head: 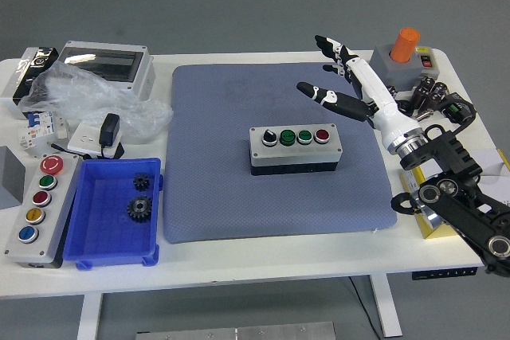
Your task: Pick up the button,place it on the desk,press the button,press the button
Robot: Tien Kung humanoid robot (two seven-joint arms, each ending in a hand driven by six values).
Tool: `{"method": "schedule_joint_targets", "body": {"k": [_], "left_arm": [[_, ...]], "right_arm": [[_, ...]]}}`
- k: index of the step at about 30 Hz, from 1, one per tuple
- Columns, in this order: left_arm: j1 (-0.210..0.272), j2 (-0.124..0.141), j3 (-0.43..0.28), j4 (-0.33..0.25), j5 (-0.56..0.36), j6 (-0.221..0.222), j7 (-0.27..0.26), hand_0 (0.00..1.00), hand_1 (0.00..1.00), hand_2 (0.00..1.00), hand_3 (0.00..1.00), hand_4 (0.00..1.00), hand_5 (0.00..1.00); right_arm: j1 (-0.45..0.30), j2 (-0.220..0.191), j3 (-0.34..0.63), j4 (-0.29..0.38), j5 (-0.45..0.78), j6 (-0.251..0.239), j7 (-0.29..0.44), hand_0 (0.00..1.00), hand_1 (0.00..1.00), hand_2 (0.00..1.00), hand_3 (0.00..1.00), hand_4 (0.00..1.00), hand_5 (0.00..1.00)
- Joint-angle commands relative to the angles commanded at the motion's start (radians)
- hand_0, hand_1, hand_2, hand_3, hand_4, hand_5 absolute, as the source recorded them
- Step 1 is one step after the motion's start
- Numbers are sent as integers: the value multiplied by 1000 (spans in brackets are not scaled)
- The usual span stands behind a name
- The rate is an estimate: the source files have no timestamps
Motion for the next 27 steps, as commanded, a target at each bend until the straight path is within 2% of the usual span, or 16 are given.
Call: {"method": "schedule_joint_targets", "body": {"k": [4,5,10,11,27], "left_arm": [[-1,1,-1,0,1,0,0,661,688,611,641,615,360],[-1,2,-2,0,2,0,0,661,688,611,642,618,363],[-2,4,-5,-1,4,0,0,661,688,611,642,618,363],[-3,5,-5,-1,4,0,0,661,688,611,644,620,361],[0,11,1,-1,1,-1,1,661,687,611,644,633,356]], "right_arm": [[-14,5,10,-17,109,22,64,873,854,911,949,998,676],[-17,5,12,-19,133,25,72,871,838,863,875,998,892],[-30,2,22,-27,221,35,90,871,838,863,875,998,892],[-35,1,28,-29,233,37,93,870,828,845,855,998,961],[-111,-17,172,-108,353,73,138,870,812,827,836,998,998]]}}
